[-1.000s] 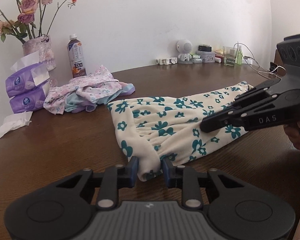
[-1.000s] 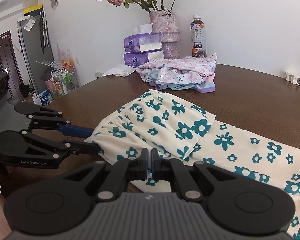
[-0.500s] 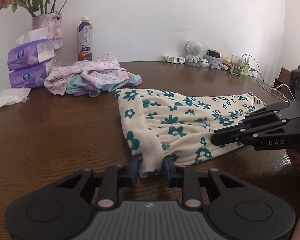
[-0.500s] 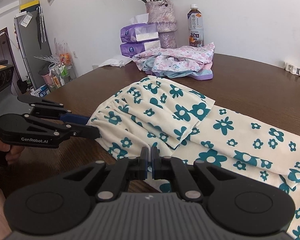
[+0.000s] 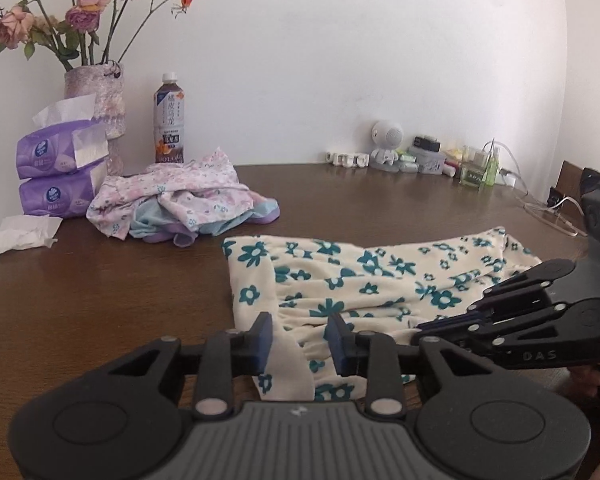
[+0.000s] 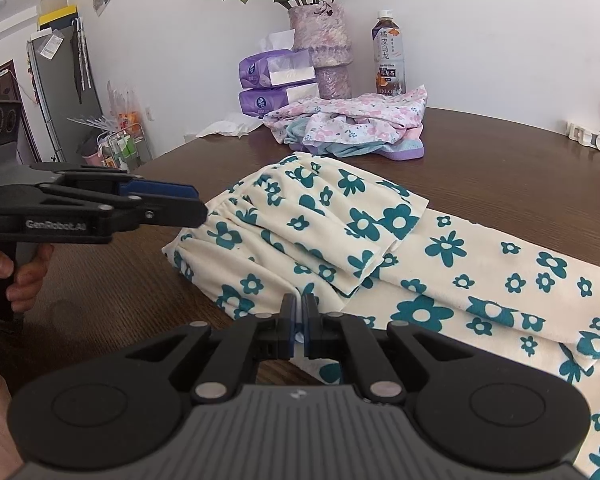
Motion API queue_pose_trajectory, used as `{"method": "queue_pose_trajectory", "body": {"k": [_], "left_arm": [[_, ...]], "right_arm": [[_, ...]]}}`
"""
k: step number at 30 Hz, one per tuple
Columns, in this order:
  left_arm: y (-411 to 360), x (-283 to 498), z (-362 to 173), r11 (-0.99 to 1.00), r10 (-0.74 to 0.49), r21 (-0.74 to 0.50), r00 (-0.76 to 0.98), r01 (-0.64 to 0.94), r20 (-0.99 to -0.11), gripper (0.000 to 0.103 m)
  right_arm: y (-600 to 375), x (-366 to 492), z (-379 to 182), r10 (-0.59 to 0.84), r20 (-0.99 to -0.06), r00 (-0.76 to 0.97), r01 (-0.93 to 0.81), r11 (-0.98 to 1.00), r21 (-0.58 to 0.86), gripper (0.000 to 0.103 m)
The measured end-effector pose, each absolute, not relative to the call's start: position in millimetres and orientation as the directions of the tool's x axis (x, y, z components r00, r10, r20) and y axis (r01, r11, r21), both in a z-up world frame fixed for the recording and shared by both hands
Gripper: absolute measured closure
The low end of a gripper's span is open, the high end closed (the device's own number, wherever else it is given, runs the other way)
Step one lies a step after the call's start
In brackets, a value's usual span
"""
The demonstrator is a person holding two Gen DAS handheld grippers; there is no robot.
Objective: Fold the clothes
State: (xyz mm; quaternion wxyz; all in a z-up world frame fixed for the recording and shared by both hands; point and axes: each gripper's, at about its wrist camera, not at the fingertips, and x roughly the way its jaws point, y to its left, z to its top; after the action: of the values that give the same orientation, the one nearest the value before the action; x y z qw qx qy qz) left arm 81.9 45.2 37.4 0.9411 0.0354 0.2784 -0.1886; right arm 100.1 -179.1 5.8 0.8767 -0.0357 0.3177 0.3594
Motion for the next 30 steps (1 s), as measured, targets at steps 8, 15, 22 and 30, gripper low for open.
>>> {"method": "queue_pose_trajectory", "body": {"k": [8,15,22,30], "left_arm": [[41,81,23,0.926,-0.309,0.014,0.776,0.378,-0.550,0.083],[44,81,32,0.923,-0.329,-0.009,0.777,0.385,-0.536,0.082],[40,110,58,0.913,-0.347,0.008,0.789,0.407,-0.507,0.072],[42,138,31,0.921,-0.311,0.004,0.742,0.389,-0.594,0.073]], "right_arm": [[-195,110,31,0.653,-0.494,0.574,-0.613,0.743,0.271,0.095],[-170,135,27,0.614,-0.531,0.584,-0.616,0.761,0.203,0.092],[-165,141,8,0.602,-0.573,0.556,-0.610,0.764,0.210,0.092],[-175,141,17,0.627,-0.544,0.558,-0.607,0.755,0.248,0.087]]}}
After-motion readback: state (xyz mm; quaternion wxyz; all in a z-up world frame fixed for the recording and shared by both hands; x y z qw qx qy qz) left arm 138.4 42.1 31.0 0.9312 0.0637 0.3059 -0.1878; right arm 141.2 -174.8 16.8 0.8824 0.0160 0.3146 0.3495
